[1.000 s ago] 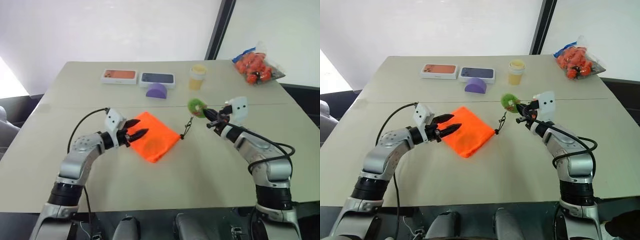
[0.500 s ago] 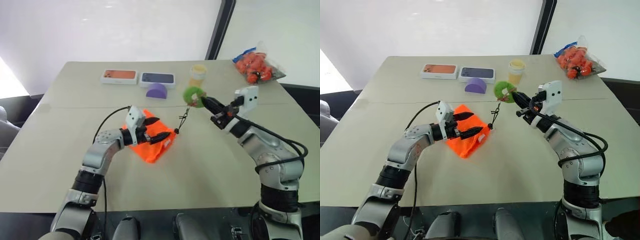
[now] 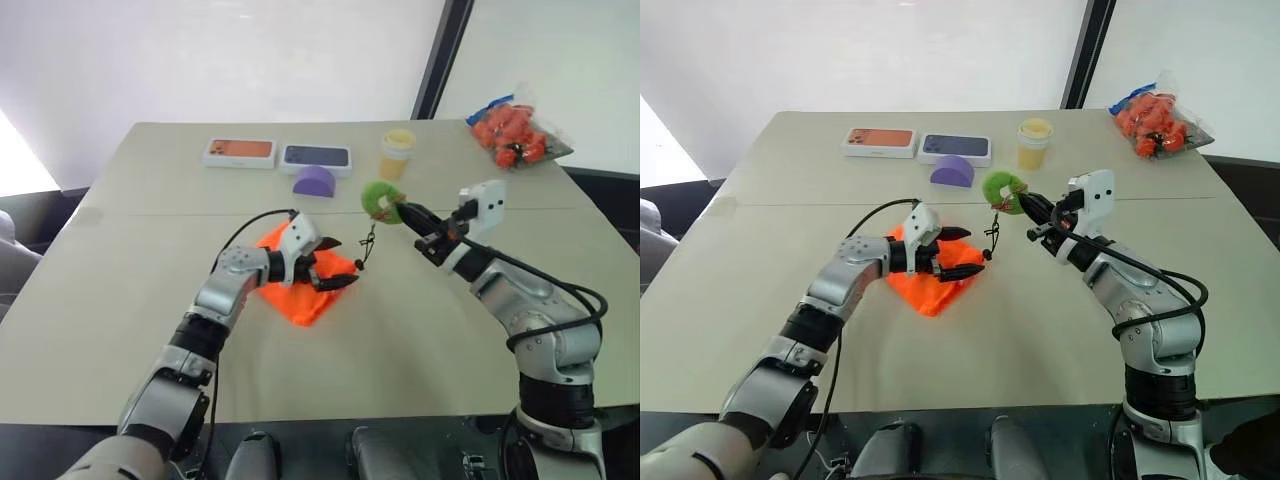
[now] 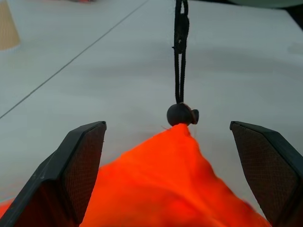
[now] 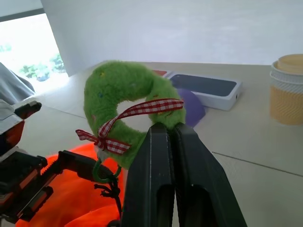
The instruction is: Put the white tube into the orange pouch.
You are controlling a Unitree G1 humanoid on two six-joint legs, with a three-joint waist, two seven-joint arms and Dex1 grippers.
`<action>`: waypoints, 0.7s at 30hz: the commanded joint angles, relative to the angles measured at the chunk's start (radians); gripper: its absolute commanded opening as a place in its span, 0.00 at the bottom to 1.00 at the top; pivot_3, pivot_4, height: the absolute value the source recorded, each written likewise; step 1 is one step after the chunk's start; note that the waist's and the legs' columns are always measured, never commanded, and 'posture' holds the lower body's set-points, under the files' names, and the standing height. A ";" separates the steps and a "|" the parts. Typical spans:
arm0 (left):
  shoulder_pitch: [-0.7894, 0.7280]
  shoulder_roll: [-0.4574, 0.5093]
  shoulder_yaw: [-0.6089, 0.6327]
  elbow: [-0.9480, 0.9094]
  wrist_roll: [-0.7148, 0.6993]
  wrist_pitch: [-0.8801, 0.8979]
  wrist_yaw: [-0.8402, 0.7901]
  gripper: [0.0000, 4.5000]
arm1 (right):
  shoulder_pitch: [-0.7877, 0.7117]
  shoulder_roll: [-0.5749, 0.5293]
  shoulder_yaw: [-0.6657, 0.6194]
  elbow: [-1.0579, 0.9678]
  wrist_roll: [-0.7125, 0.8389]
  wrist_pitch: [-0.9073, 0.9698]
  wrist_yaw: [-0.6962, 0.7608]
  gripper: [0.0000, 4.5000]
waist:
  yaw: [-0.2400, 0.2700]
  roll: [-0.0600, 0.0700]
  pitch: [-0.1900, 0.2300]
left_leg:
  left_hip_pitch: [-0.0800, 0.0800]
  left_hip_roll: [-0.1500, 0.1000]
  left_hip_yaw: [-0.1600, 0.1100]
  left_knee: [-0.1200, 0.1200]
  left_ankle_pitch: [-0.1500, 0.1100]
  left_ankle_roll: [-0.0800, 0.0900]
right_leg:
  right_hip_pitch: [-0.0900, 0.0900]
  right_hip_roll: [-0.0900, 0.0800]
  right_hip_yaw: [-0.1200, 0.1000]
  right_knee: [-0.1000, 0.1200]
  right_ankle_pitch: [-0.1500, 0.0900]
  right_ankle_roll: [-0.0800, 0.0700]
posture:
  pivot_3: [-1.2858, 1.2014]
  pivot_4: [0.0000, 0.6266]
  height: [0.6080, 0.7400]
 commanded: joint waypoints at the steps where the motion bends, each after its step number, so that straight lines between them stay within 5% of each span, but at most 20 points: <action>1: -0.033 -0.016 -0.013 0.023 0.021 -0.032 -0.024 0.94 | 0.002 -0.002 -0.010 -0.038 0.019 -0.013 -0.005 0.00 | 0.000 0.000 0.000 | 0.000 0.000 0.000 0.000 0.000 0.000 | 0.000 0.000 0.000 0.000 0.000 0.000 | 0.52 0.24 0.87; 6: -0.046 -0.035 -0.027 0.051 0.050 -0.031 -0.021 0.52 | 0.006 0.001 -0.010 -0.044 0.021 -0.016 -0.011 0.00 | -0.001 0.000 0.000 | 0.000 0.000 0.000 -0.001 0.000 0.000 | 0.000 0.000 0.000 0.000 0.000 0.000 | 0.52 0.24 0.87; 21: -0.063 -0.087 -0.018 0.096 0.087 -0.048 0.004 0.52 | 0.002 0.002 -0.004 -0.040 0.023 -0.024 -0.014 0.00 | 0.000 0.000 0.000 | 0.000 0.000 0.000 0.000 0.000 0.000 | 0.000 0.000 0.000 0.000 0.000 0.001 | 0.52 0.24 0.87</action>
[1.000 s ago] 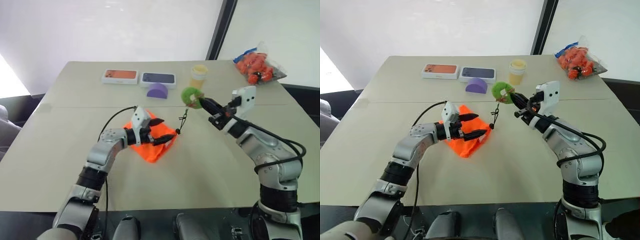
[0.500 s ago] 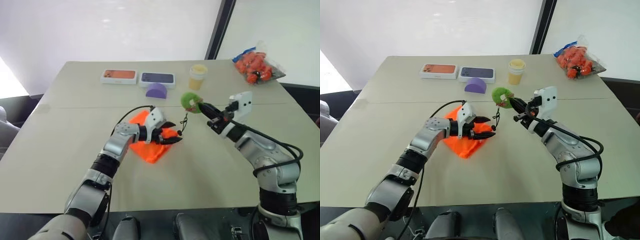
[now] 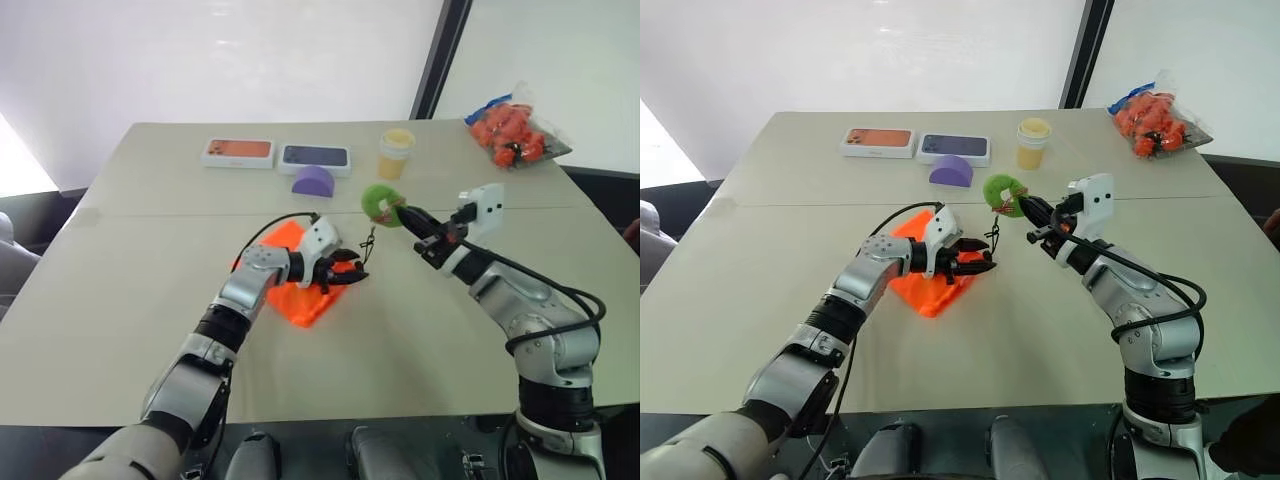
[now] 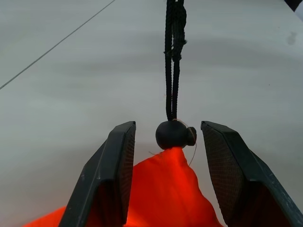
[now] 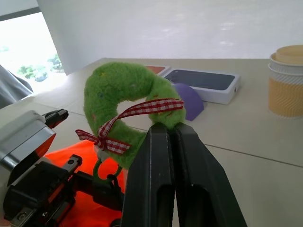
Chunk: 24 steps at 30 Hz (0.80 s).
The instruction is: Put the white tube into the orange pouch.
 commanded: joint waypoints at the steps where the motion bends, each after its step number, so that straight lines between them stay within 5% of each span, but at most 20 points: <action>1: -0.012 -0.007 -0.003 -0.014 0.011 -0.020 0.000 0.52 | -0.010 -0.001 -0.006 -0.040 0.015 -0.022 -0.002 0.00 | 0.000 0.000 0.000 | 0.000 0.000 0.000 0.000 0.000 0.000 | 0.000 0.000 0.000 0.000 0.000 0.000 | 0.52 0.24 0.87; 7: -0.011 -0.010 -0.002 -0.006 0.023 -0.024 -0.002 0.04 | -0.007 -0.002 -0.006 -0.046 0.018 -0.020 0.000 0.00 | 0.000 0.000 0.000 | 0.000 0.000 0.000 0.000 0.000 0.000 | 0.000 0.000 0.000 0.000 0.000 0.000 | 0.52 0.24 0.87; 18: -0.011 0.000 -0.003 0.007 0.051 -0.039 0.002 0.04 | -0.016 -0.004 -0.011 -0.038 0.016 -0.028 -0.006 0.00 | 0.000 0.000 0.000 | 0.000 0.000 0.000 0.000 0.000 0.000 | 0.000 0.000 0.000 0.000 0.000 0.000 | 0.52 0.24 0.87; 24: 0.056 0.088 -0.046 -0.061 0.094 -0.066 -0.052 0.04 | -0.053 -0.016 -0.071 0.076 -0.060 -0.053 -0.111 0.00 | 0.000 0.001 -0.001 | 0.001 0.000 0.000 0.000 0.000 0.000 | 0.001 0.000 0.000 0.000 0.000 -0.001 | 0.52 0.24 0.87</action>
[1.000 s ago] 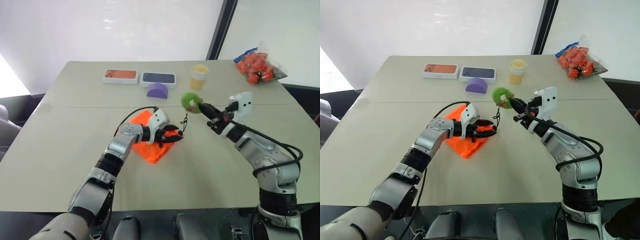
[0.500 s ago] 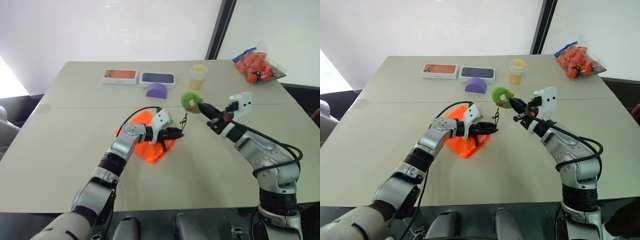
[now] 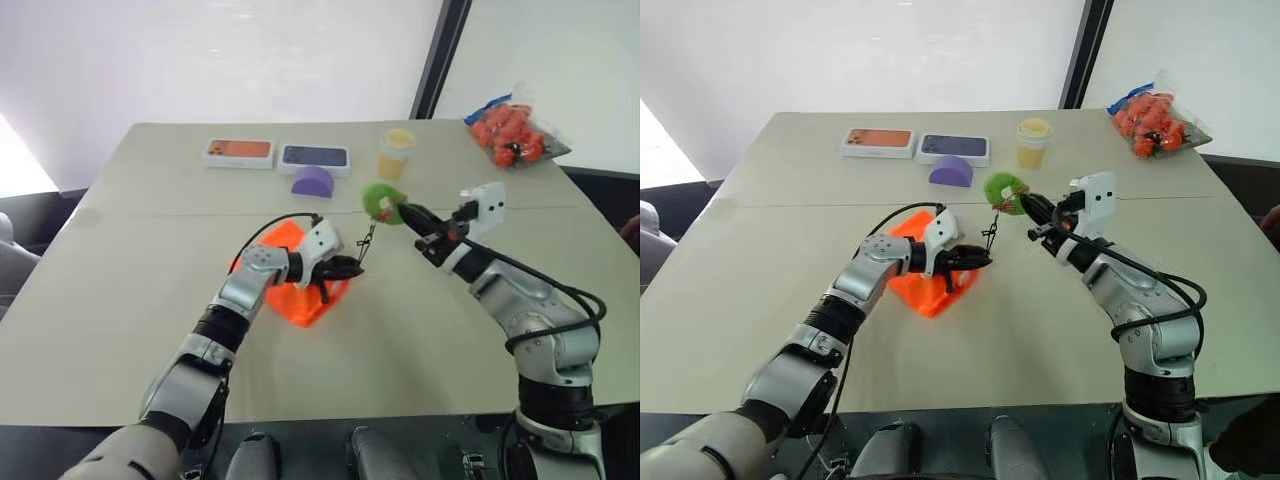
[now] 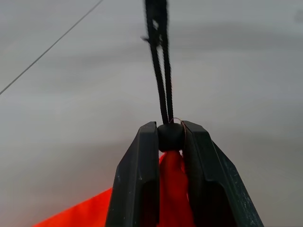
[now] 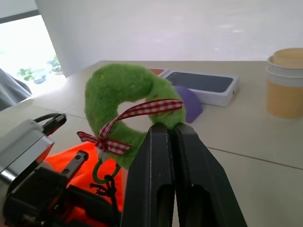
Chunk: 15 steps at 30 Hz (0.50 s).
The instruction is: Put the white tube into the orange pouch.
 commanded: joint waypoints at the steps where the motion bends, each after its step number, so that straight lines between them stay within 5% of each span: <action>1: 0.048 0.046 -0.025 -0.056 0.022 -0.005 -0.034 0.04 | -0.034 -0.012 -0.062 0.058 -0.047 -0.033 -0.074 0.00 | 0.002 0.000 0.000 | 0.000 0.000 0.000 0.000 0.000 0.000 | 0.000 0.000 0.000 0.000 0.000 0.000 | 0.52 0.24 0.87; 15: 0.288 0.233 -0.011 -0.432 -0.057 0.160 -0.096 0.04 | -0.029 -0.008 -0.054 0.173 -0.133 -0.048 -0.164 0.00 | -0.011 0.004 -0.003 | 0.001 0.001 0.000 0.000 0.000 0.000 | 0.000 0.000 0.000 0.001 0.000 0.000 | 0.52 0.24 0.87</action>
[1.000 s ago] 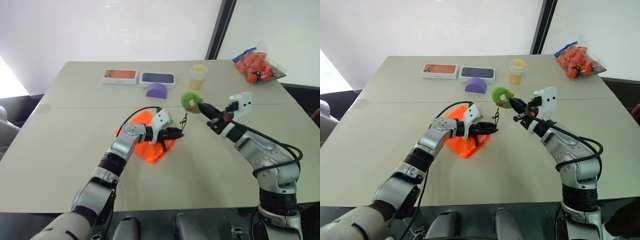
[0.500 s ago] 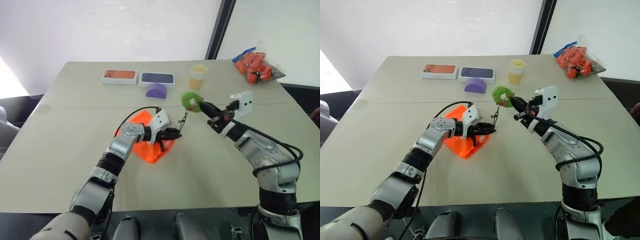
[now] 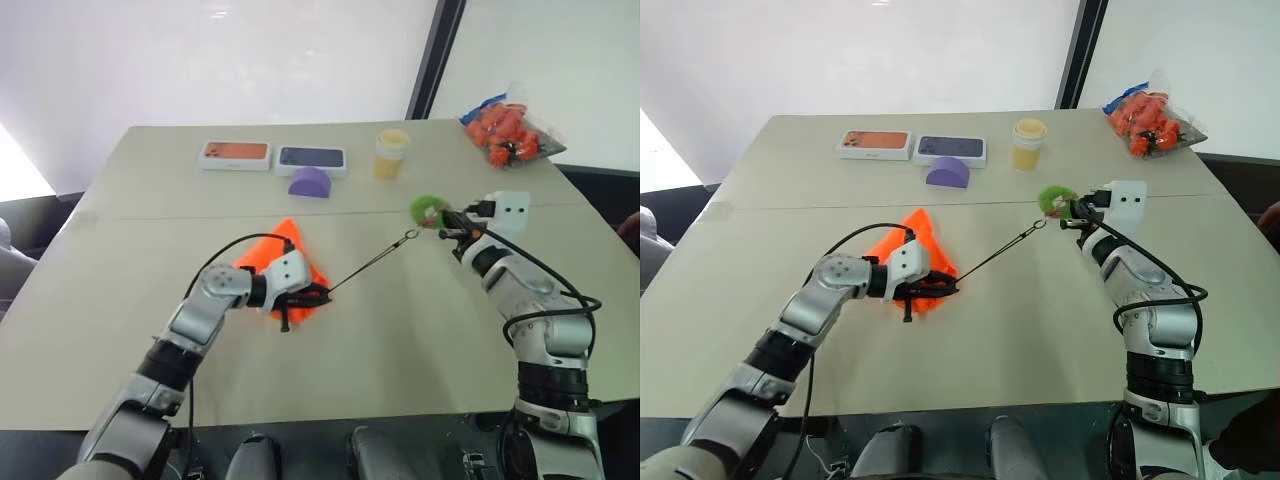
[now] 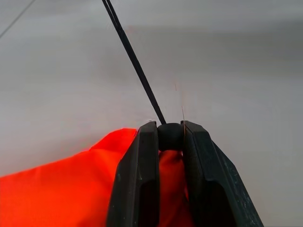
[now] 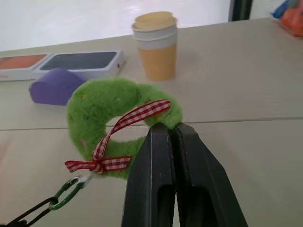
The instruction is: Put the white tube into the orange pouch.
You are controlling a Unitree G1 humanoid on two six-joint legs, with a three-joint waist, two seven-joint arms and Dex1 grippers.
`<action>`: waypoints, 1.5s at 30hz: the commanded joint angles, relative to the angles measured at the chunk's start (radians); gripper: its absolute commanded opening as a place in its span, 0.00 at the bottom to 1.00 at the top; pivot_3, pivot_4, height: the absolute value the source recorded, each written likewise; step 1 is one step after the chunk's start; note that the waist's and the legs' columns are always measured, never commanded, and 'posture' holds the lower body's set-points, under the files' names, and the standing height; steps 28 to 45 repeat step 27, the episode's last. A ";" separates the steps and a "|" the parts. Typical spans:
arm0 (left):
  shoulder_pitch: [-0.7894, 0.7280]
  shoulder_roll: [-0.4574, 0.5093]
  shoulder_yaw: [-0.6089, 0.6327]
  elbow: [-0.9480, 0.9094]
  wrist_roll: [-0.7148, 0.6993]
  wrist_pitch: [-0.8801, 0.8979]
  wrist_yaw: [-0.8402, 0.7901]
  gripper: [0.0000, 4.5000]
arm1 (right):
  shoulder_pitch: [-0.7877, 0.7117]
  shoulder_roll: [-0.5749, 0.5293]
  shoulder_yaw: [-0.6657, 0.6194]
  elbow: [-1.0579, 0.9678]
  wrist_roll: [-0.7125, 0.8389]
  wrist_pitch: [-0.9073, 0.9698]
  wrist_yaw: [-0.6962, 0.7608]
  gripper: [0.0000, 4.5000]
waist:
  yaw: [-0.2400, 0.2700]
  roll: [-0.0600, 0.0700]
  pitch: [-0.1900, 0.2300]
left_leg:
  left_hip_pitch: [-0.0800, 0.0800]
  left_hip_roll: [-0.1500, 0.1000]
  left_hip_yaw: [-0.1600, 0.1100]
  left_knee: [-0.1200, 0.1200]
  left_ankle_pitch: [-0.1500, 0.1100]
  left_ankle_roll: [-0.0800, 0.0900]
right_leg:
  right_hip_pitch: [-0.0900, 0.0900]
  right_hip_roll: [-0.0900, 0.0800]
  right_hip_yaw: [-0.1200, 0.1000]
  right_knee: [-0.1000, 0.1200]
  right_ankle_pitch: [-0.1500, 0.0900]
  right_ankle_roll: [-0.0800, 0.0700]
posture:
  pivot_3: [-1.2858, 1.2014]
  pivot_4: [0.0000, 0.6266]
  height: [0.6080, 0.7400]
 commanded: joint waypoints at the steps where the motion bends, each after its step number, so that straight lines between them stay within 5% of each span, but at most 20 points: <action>1: 0.043 0.013 0.009 -0.045 -0.049 0.096 -0.012 0.04 | -0.001 -0.014 0.010 -0.050 -0.007 -0.004 0.022 0.00 | -0.003 0.000 0.000 | 0.000 0.000 0.000 0.001 0.000 0.000 | 0.000 0.000 0.000 0.000 0.000 0.000 | 0.52 0.24 0.87; 3: 0.053 0.010 0.025 -0.083 -0.090 0.143 -0.011 0.04 | 0.015 -0.027 0.036 -0.063 0.003 0.021 0.055 0.00 | -0.007 0.000 0.000 | 0.000 0.000 0.000 0.001 0.000 0.000 | 0.000 0.000 0.000 0.000 0.000 0.000 | 0.52 0.24 0.87; 4: 0.057 0.009 0.032 -0.101 -0.106 0.163 -0.005 0.27 | 0.024 -0.036 0.046 -0.071 0.009 0.037 0.074 0.14 | -0.009 0.000 0.000 | 0.000 0.000 0.000 0.001 0.000 0.000 | 0.000 0.000 0.000 0.000 0.000 0.000 | 0.52 0.24 0.87; 8: 0.086 0.009 0.117 -0.197 -0.169 0.222 0.073 0.67 | 0.097 -0.095 0.129 -0.094 -0.071 0.041 0.105 0.55 | -0.011 0.000 0.000 | -0.001 0.000 0.000 0.001 0.000 0.000 | 0.000 0.000 0.000 0.000 0.000 0.000 | 0.52 0.24 0.87; 9: 0.103 0.016 0.145 -0.227 -0.193 0.244 0.086 0.68 | 0.116 -0.099 0.129 -0.095 -0.072 0.034 0.114 0.62 | -0.012 0.000 0.000 | -0.001 0.000 0.000 0.001 0.000 0.000 | 0.000 0.000 0.000 0.000 0.000 0.000 | 0.52 0.24 0.87; 24: 0.369 0.047 0.602 -0.267 -0.272 0.241 0.434 0.68 | 0.341 -0.128 -0.011 -0.087 0.006 -0.229 0.385 0.62 | -0.014 -0.002 0.002 | 0.000 0.000 0.000 0.001 0.000 0.000 | 0.001 0.000 0.000 -0.001 -0.001 0.002 | 0.52 0.24 0.87; 45: 0.432 0.045 0.605 -0.269 -0.267 0.216 0.448 0.68 | 0.338 -0.130 -0.011 -0.055 -0.009 -0.252 0.398 0.62 | -0.012 -0.003 0.002 | 0.000 0.000 0.000 0.001 0.000 0.000 | 0.000 -0.001 0.000 -0.001 -0.001 0.000 | 0.52 0.24 0.87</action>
